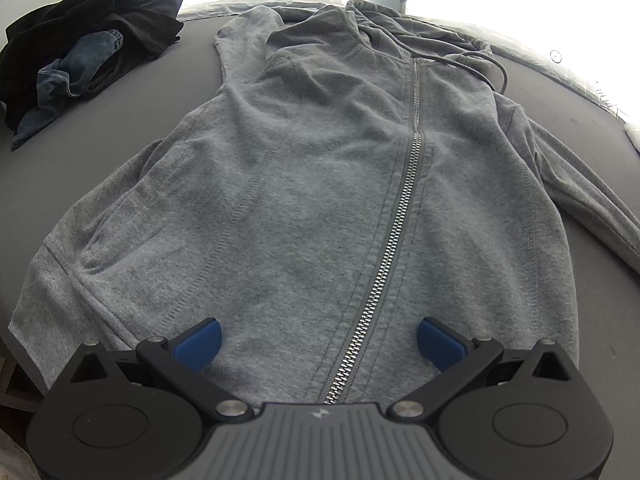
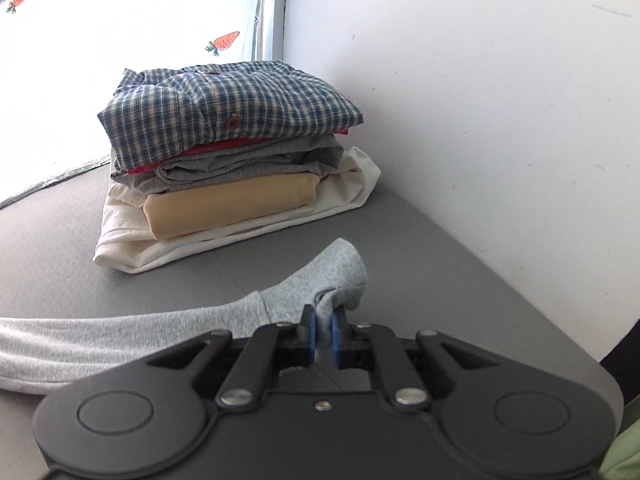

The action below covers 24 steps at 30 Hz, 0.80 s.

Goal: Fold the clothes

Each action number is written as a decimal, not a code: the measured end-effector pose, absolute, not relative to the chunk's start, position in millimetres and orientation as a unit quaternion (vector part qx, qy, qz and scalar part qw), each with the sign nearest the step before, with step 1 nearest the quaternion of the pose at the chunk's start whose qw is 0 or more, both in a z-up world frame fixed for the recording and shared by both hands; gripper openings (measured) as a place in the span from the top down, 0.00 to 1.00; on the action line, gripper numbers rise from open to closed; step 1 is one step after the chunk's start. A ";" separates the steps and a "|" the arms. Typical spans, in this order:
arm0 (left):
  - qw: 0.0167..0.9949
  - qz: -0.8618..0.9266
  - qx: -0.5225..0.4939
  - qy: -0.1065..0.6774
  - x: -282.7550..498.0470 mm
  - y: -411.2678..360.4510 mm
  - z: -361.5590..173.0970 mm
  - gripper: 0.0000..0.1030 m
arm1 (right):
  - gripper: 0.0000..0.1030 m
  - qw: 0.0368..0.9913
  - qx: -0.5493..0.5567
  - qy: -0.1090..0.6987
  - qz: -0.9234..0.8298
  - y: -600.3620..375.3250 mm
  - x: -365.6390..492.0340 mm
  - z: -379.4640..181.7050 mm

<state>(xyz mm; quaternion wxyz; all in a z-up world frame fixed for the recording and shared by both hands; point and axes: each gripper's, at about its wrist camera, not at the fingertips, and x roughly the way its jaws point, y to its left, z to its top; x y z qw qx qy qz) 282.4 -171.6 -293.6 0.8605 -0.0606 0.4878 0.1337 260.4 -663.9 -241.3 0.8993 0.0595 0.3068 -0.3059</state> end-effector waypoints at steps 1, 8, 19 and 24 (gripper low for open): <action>0.859 0.131 -0.060 0.491 283.3 -171.0 -293.5 0.00 | 0.93 0.900 0.048 0.302 -0.311 -663.3 261.1 -237.0; 0.856 0.116 -0.055 0.501 282.8 -168.2 -293.4 0.00 | 0.92 0.871 0.086 0.354 -0.328 -691.4 265.6 -267.8; 0.855 0.072 -0.083 0.507 269.6 -137.1 -277.1 0.01 | 0.47 0.835 0.129 0.395 -0.361 -689.1 264.3 -288.3; 0.878 0.114 -0.127 0.448 255.9 -80.9 -254.5 0.19 | 0.24 0.826 0.193 0.383 -0.366 -669.3 247.5 -282.6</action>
